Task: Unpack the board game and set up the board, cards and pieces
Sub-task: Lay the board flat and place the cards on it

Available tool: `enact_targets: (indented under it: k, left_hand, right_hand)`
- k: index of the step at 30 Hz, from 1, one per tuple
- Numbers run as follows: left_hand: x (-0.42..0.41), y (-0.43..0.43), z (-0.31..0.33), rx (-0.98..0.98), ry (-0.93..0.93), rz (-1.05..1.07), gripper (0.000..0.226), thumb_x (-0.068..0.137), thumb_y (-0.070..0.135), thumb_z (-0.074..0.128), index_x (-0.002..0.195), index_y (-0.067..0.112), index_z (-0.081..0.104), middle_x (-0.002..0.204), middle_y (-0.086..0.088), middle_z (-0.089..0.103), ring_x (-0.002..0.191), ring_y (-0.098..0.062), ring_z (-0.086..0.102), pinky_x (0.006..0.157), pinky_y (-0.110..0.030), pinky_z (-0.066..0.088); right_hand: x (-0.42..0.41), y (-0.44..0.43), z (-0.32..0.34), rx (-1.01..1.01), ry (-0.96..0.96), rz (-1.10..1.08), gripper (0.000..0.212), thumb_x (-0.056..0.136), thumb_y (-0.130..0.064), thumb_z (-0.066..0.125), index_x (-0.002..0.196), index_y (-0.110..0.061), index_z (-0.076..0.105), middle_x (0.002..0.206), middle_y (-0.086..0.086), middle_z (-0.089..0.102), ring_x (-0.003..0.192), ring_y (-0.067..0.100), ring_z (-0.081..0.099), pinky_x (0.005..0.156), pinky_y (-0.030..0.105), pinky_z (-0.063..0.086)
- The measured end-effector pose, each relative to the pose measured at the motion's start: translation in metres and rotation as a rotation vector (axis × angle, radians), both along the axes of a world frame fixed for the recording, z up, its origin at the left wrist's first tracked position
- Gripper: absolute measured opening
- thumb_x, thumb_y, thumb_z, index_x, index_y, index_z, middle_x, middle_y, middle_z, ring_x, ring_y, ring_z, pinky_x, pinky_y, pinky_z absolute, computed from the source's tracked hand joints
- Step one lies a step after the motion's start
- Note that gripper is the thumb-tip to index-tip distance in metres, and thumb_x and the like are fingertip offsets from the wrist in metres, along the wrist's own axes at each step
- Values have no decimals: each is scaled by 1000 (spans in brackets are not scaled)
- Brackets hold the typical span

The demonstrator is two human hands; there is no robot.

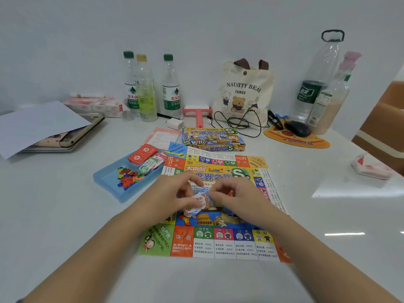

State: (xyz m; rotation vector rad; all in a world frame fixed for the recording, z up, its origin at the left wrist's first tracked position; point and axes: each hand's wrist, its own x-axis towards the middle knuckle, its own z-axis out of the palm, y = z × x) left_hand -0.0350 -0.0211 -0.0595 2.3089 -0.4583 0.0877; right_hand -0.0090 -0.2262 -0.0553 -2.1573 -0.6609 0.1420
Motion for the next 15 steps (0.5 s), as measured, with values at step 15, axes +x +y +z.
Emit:
enact_targets:
  k: [15]
  left_hand:
    - [4,0,-9,13,-131,110,16,83,35,69,72,25,63,66,9,62,64,-12,56,54,-23,45]
  right_hand:
    - [7,-7,-6,32,-48,-22,7,87,-17,66,84,-22,71,78,-11,67,66,8,55,60,15,45]
